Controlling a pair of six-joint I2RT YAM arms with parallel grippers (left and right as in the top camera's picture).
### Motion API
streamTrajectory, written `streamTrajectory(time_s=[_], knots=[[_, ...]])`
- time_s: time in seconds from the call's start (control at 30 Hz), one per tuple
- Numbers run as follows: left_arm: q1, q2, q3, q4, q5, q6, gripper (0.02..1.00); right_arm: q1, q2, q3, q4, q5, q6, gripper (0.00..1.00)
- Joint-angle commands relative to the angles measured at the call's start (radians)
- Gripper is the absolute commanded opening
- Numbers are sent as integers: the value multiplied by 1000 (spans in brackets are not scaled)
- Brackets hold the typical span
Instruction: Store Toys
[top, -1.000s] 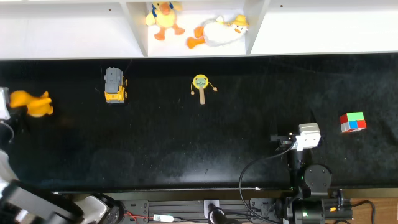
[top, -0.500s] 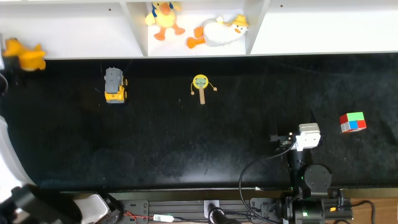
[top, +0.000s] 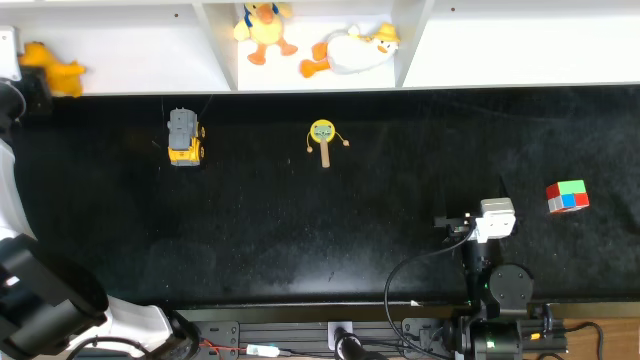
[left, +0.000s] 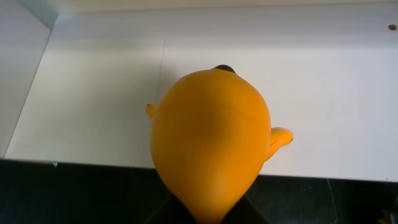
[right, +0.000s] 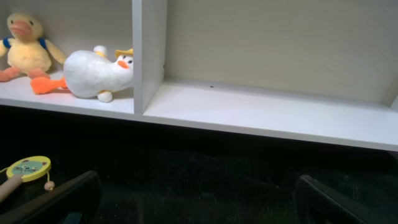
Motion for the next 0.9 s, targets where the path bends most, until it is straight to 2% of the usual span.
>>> streamTrajectory(time_s=[0.03, 0.9], knots=[[-10, 4, 40, 27, 2, -51, 36, 4, -7, -13, 5, -6, 8, 996], [-10, 18, 39, 26, -35, -77, 36, 4, -7, -13, 5, -6, 8, 993]])
